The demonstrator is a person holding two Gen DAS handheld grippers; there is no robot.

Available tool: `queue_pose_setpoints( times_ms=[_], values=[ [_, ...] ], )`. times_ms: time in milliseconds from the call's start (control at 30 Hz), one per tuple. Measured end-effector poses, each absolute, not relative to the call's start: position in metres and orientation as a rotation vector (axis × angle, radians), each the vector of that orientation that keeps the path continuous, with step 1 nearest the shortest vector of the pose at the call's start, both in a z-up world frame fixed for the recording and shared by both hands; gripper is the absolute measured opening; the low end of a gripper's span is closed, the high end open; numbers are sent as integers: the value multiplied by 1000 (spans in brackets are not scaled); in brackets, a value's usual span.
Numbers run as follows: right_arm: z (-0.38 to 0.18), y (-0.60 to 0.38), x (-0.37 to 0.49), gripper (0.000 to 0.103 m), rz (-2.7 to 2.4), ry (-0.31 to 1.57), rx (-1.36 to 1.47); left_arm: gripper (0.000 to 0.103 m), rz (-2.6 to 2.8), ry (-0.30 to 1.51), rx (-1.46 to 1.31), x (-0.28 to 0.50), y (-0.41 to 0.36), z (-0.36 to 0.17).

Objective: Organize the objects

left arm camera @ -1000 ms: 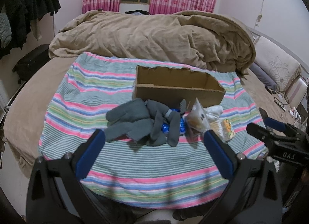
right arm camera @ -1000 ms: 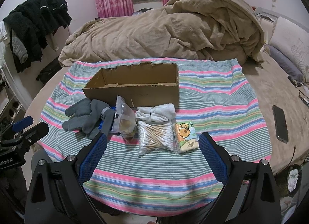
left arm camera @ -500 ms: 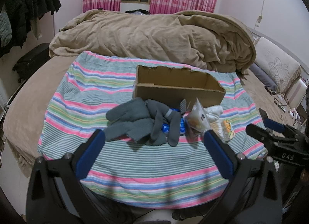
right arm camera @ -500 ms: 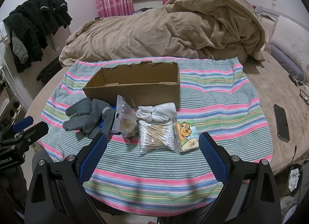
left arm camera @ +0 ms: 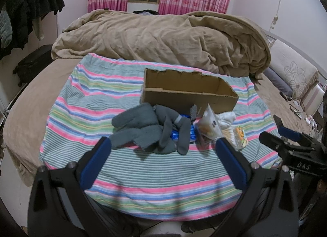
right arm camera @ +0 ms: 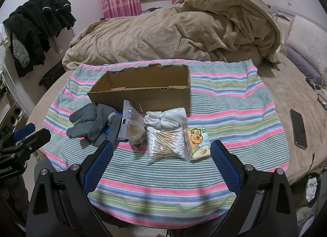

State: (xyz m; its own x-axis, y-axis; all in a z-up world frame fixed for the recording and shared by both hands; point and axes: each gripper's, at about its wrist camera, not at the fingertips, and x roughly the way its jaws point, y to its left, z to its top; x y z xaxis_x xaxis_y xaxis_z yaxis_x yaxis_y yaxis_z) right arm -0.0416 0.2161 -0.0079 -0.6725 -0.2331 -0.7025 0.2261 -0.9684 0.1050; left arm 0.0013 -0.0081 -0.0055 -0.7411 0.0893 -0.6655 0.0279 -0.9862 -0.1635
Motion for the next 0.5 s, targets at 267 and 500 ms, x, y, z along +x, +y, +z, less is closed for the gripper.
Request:
queue_pose_setpoints(
  times_ms=[267,500],
  values=[
    [-12,215,-43,98,-2658,-18,1128,102,2885,-260,-1127,0,-9,-6],
    [-14,212,-44,98,-2652,-23,1128,102,2886,-262,-1118,-1,-9,-5]
  ],
)
